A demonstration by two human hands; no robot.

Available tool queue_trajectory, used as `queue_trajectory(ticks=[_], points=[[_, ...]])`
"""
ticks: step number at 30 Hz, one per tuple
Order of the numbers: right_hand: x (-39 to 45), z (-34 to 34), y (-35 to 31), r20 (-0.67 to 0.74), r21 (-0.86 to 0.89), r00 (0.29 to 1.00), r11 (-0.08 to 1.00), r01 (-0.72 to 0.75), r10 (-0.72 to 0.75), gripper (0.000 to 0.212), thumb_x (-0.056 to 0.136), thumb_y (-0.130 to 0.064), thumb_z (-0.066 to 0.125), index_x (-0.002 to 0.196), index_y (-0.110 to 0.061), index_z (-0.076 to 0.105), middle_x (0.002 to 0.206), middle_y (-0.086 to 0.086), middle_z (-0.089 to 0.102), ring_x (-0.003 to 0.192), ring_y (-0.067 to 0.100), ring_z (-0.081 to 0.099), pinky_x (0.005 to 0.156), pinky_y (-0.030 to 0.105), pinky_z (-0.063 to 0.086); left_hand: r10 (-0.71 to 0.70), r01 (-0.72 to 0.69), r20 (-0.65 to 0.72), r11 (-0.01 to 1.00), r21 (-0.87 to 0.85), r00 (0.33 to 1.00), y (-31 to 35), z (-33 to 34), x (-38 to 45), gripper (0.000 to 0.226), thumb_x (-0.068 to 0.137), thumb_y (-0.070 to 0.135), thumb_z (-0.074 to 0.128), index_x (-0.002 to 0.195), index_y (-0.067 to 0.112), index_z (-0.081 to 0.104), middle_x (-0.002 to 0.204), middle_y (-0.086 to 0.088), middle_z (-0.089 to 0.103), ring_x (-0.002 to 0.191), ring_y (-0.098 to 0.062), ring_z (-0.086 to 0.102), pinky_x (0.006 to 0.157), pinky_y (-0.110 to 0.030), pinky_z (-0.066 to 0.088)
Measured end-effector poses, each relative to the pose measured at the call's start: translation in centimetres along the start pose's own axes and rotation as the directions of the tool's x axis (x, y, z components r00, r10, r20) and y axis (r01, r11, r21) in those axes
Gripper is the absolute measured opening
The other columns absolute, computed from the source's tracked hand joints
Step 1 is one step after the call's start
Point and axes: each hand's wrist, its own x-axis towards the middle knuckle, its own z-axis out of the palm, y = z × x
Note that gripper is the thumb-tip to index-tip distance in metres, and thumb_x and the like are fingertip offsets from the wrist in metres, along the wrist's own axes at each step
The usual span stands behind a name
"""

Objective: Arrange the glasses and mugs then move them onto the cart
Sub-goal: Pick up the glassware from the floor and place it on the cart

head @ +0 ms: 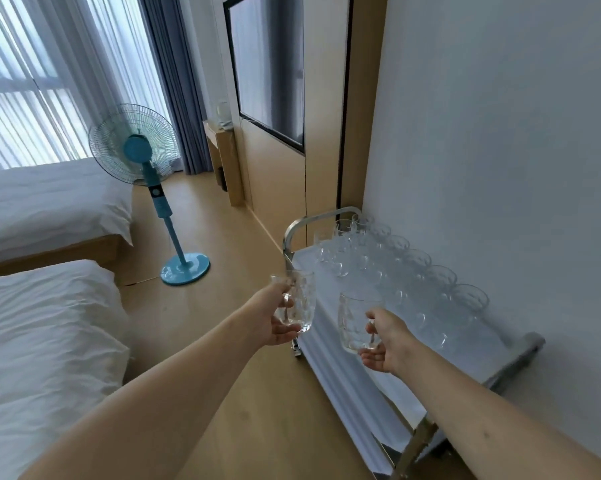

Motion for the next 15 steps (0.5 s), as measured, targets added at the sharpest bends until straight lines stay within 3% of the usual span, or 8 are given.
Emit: queue_trajectory(ticks=[3,8,15], points=[[2.1,1.7,-0.9,-0.052,0.054,0.999,0.998,-0.014,0.017,0.024,0.095,-0.032,0.052,0.087,-0.01,0.052,0.085,0.018,0.055,0.063,0.026,0.052,0.054,0.029,0.049,-0.011,0.009,0.047,0.999,0.04,0.999,1.7,-0.3,4.0,0.031,0.099,0.04,0.054,0.097,0.009,0.056,0.101,-0.021,0.055,0.076,-0.028,0.066,0.082,-0.039,0.057],[5.3,5.2,-1.9,-0.129,0.195,0.988,0.979,-0.058,0.085,0.024,0.095,-0.031,0.054,0.085,-0.01,0.052,0.091,0.015,0.05,0.057,0.022,0.044,0.049,0.026,0.042,-0.071,0.048,0.15,0.986,0.157,0.986,4.5,-1.5,10.4,0.035,0.097,0.045,0.057,0.098,0.01,0.058,0.107,-0.023,0.057,0.079,-0.03,0.069,0.06,-0.034,0.058],[8.4,9.3,-2.0,-0.254,0.288,0.955,0.954,-0.08,0.157,0.023,0.093,-0.031,0.056,0.085,-0.009,0.054,0.091,0.018,0.056,0.063,0.025,0.051,0.051,0.027,0.046,-0.112,0.032,0.238,0.948,0.317,0.965,7.7,-3.0,17.7,0.037,0.099,0.047,0.054,0.098,0.01,0.057,0.109,-0.023,0.062,0.069,-0.026,0.067,0.061,-0.033,0.058]])
